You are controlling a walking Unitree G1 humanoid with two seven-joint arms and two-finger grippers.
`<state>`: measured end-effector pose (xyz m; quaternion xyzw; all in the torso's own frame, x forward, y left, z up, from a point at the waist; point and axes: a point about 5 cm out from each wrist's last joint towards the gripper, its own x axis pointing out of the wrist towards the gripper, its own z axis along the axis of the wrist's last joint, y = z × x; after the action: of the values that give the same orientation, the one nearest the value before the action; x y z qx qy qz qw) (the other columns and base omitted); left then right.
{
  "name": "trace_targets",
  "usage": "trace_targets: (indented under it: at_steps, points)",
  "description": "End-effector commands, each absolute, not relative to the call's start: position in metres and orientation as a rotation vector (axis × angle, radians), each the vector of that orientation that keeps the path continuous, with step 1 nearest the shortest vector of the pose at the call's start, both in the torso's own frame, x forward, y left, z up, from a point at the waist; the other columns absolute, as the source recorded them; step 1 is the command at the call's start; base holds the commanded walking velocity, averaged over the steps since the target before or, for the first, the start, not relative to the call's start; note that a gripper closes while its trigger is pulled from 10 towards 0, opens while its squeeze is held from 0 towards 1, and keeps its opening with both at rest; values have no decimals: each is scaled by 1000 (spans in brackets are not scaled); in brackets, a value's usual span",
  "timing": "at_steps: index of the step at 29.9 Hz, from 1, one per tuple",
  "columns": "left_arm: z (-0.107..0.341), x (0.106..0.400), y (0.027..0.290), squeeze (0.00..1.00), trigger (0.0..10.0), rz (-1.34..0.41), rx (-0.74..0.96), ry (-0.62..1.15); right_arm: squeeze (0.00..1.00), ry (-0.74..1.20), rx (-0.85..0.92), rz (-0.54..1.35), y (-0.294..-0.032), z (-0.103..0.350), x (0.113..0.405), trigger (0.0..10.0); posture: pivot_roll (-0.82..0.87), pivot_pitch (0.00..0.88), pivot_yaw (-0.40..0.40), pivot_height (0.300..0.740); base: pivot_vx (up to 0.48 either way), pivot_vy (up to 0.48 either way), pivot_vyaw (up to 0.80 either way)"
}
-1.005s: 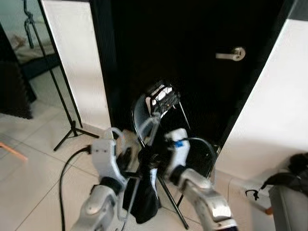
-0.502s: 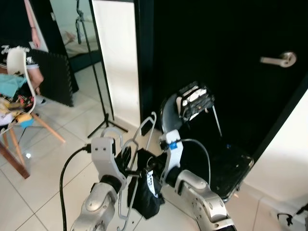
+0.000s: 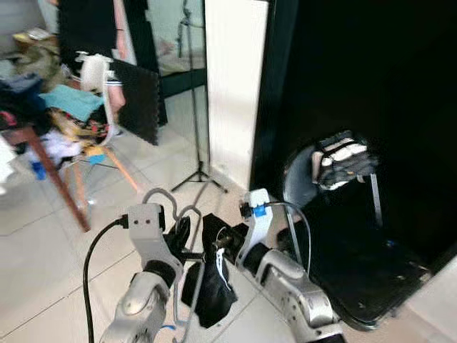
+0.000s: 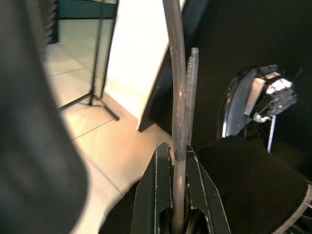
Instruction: Hang hanger
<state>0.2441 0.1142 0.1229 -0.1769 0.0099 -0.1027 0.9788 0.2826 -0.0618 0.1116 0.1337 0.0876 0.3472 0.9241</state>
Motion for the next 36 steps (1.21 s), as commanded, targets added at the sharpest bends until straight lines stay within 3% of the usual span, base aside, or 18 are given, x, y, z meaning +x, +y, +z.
trace_targets:
  at_steps: [1,3,6,7,8,9,10,11,17,24,33,36]
  points:
    - [126,244,112,0,10000,-210,-398,11,0,156,257,699,-64,114,283,10000,32,0,0,740,0,0,719]
    - [122,227,121,0,10000,-201,-260,43,0,143,243,571,-90,115,283,10000,19,0,-8,740,0,0,719]
    - [121,220,123,0,10000,-205,-173,42,0,133,218,527,-100,116,283,10000,18,0,-9,740,0,0,719]
    - [117,212,129,0,10000,-193,-40,40,0,131,242,423,-115,115,284,10000,20,0,-15,740,0,0,712]
    - [117,212,129,0,10000,-193,-40,40,0,131,242,423,-115,115,284,10000,20,0,-15,740,0,0,712]
    - [109,204,140,0,10000,-162,18,62,0,140,233,326,-132,111,284,10000,5,0,-11,740,0,0,719]
    - [109,204,140,0,10000,-162,18,62,0,140,233,326,-132,111,284,10000,5,0,-11,740,0,0,719]
    - [98,196,157,0,10000,-97,33,94,0,171,227,207,-151,104,284,10000,8,0,-19,740,0,0,719]
    - [77,176,181,0,10000,38,-21,163,0,241,160,115,-172,93,278,10000,19,0,-39,740,0,0,717]
    - [82,175,173,0,10000,49,14,160,0,292,113,125,-177,83,271,10000,28,0,-39,740,0,0,712]
    - [85,182,170,0,10000,24,-7,145,0,215,72,201,-161,96,279,10000,35,0,-39,740,0,0,487]
    - [97,199,163,0,10000,5,-45,83,0,146,79,268,-144,109,289,10000,35,0,-43,740,0,0,0]
